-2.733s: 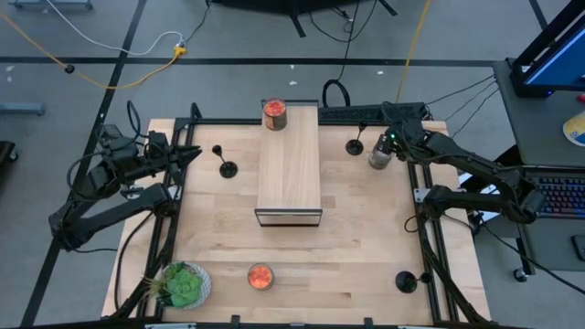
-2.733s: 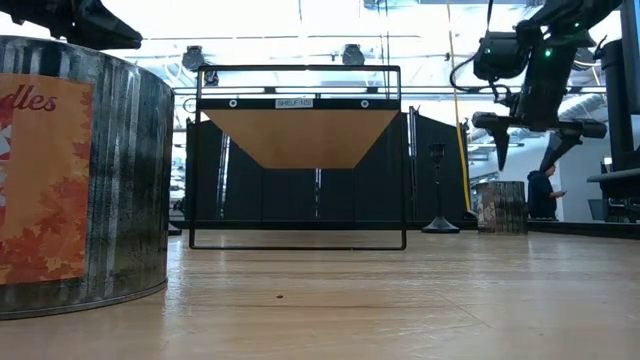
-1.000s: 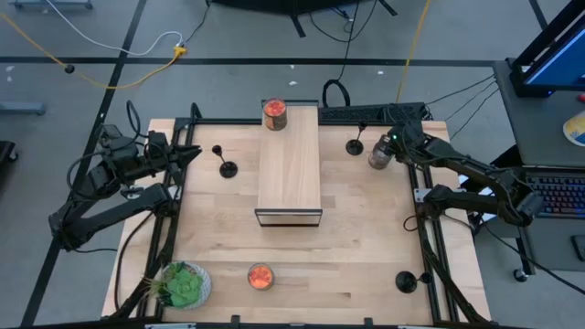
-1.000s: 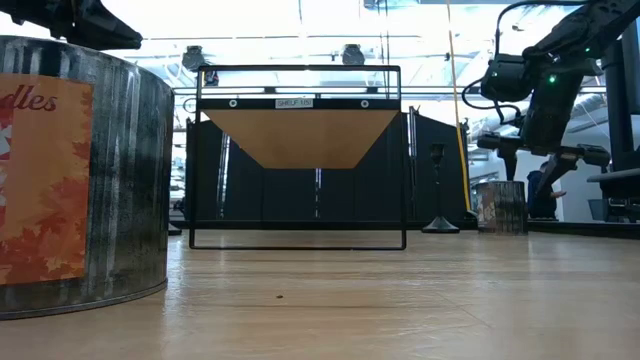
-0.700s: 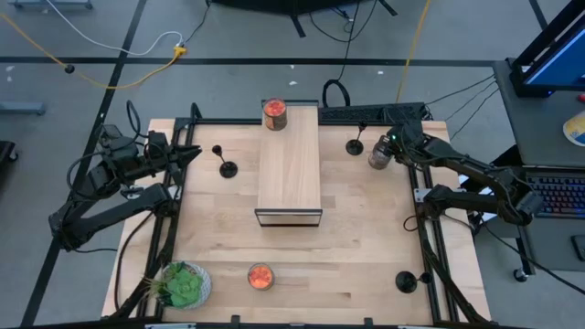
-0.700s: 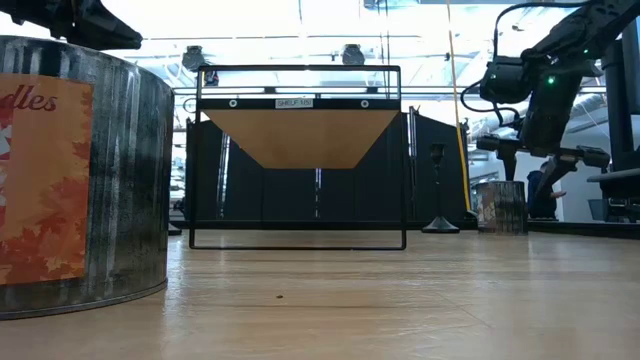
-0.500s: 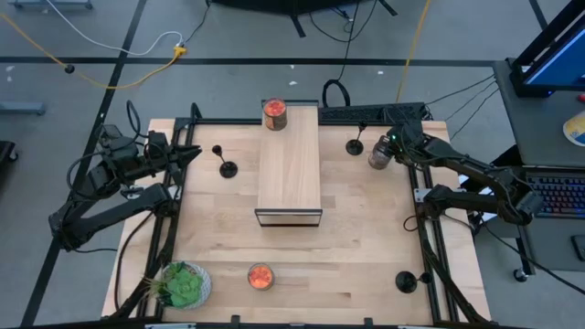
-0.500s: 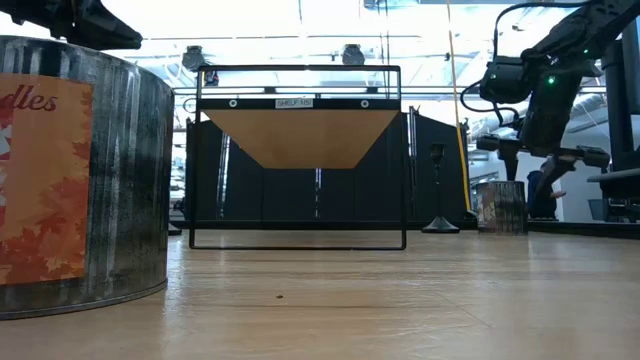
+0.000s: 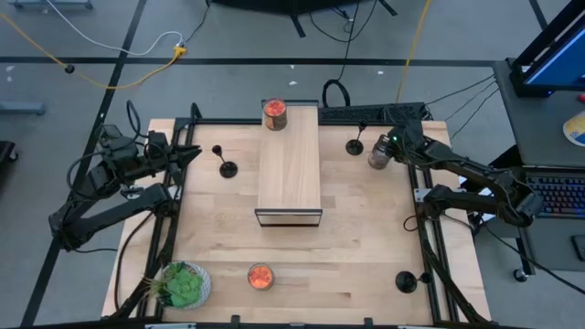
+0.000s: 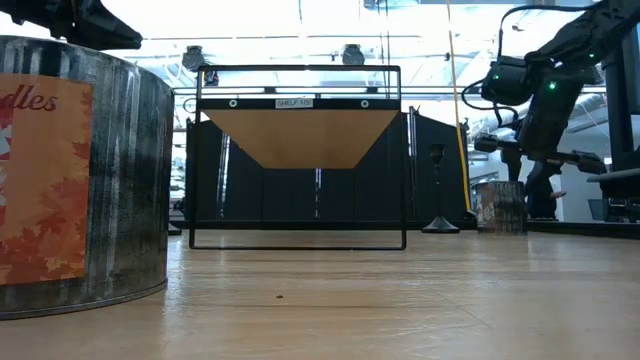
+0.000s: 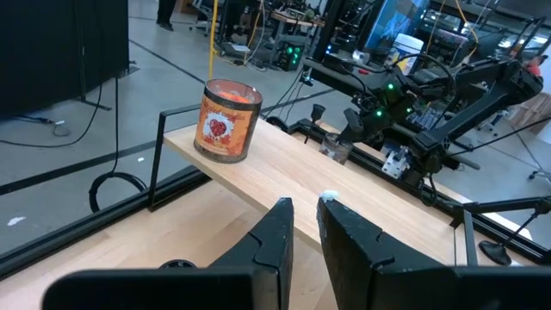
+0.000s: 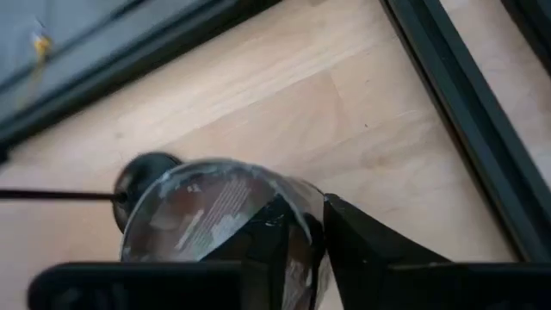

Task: Pick & Place candle stick holders
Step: Align the brown scented candle with the orange scented candle on the shelf

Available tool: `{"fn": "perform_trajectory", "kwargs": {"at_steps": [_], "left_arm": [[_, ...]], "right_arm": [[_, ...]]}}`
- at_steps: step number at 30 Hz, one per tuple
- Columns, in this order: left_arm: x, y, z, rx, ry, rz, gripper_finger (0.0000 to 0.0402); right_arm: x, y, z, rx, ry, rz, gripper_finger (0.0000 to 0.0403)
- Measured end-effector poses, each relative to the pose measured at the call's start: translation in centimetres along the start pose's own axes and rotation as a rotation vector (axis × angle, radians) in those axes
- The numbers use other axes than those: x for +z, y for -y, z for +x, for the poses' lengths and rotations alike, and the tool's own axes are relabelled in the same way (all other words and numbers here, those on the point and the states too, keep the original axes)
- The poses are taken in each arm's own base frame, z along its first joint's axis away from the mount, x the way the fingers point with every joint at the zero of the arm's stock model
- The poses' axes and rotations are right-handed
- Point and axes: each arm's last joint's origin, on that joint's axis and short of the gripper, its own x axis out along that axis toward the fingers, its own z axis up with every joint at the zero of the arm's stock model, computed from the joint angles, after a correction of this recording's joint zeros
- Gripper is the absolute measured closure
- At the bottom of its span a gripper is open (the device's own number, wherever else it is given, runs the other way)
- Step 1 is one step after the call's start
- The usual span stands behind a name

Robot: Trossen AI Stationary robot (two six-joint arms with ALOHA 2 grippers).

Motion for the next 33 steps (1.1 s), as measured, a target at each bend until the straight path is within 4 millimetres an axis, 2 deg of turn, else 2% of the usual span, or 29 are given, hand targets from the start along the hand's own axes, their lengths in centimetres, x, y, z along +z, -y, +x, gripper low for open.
{"fn": "perform_trajectory", "kwargs": {"at_steps": [4,10,33], "left_arm": [[0.0,0.0,0.0,0.000,0.000,-0.003,0.0339],[0.0,0.0,0.0,0.000,0.000,-0.007,0.0339],[0.0,0.0,0.0,0.000,0.000,-0.005,0.0339]], "right_arm": [[-0.6,0.5,0.7,0.019,-0.003,0.008,0.0364],[-0.5,0.6,0.5,0.047,0.007,0.013,0.0396],[0.1,1.1,-2.3,0.190,0.097,0.040,0.0403]]}}
